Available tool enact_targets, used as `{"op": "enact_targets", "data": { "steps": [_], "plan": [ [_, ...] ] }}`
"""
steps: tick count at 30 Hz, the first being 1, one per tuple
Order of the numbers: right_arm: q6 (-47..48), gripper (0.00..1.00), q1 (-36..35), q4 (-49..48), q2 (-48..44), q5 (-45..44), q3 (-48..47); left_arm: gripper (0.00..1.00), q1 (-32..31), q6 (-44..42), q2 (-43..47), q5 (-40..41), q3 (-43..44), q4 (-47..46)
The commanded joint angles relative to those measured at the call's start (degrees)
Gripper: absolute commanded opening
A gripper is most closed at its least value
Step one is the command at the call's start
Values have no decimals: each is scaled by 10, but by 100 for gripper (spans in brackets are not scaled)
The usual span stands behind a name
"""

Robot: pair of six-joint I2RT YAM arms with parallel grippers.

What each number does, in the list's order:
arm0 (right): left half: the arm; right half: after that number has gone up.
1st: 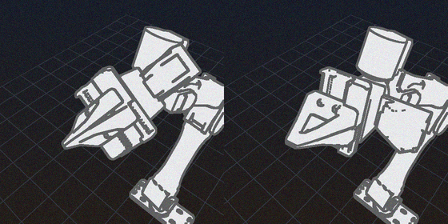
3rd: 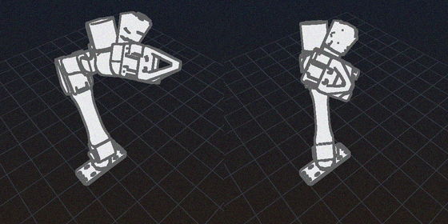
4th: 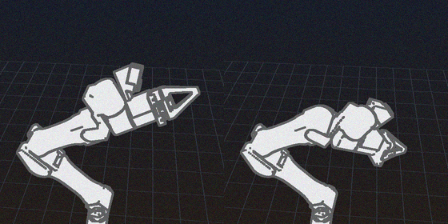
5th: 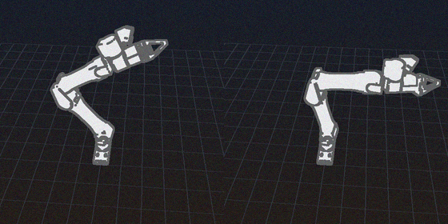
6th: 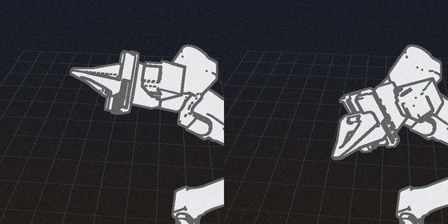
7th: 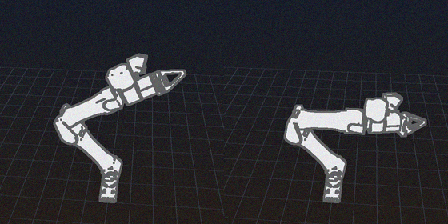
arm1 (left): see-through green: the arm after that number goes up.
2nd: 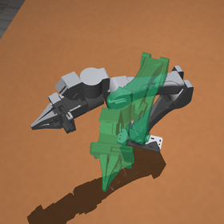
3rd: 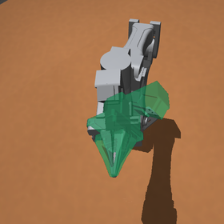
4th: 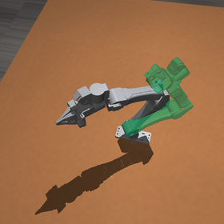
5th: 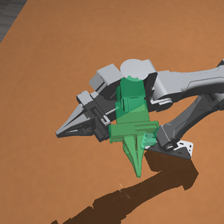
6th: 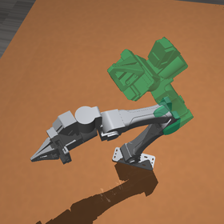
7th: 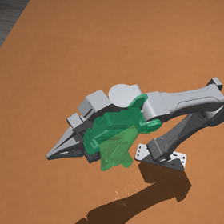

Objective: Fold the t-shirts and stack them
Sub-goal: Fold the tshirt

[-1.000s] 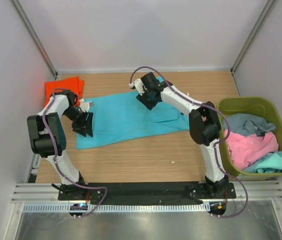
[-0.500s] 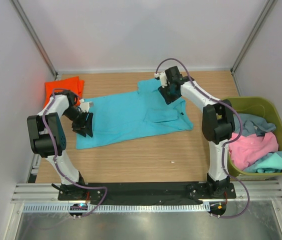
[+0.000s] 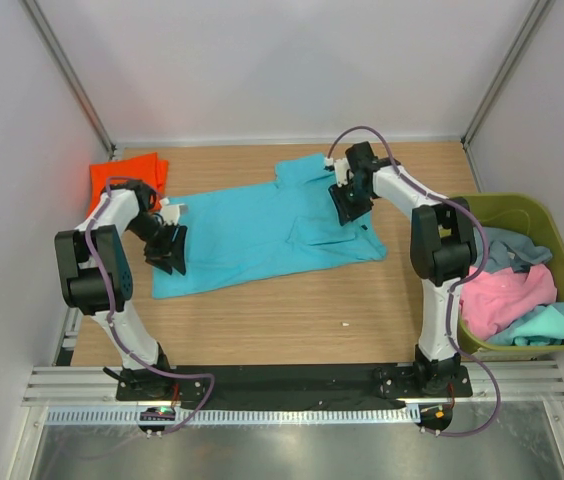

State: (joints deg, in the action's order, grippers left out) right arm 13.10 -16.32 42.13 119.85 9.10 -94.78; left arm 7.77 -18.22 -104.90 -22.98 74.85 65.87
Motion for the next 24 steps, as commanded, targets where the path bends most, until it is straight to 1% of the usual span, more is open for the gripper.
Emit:
{"op": "enact_targets", "data": {
  "steps": [1,10,14,19,21,24],
  "plan": [
    [-10,41,8,-5,-28,18,-1,48,-6,7,2,0,19,12],
    [-15,41,25,-4,-26,20,0,48,-14,13,0,-2,18,6],
    [-26,41,37,-6,-24,35,7,48,-17,14,-4,-2,21,6],
    [-33,40,47,-1,-12,77,-1,48,-20,16,-5,-1,19,5],
    [-33,39,49,2,-2,89,-9,48,-21,18,-5,0,19,6],
    [-34,34,51,7,8,108,-21,48,-21,20,-2,1,16,4]
  ]
}}
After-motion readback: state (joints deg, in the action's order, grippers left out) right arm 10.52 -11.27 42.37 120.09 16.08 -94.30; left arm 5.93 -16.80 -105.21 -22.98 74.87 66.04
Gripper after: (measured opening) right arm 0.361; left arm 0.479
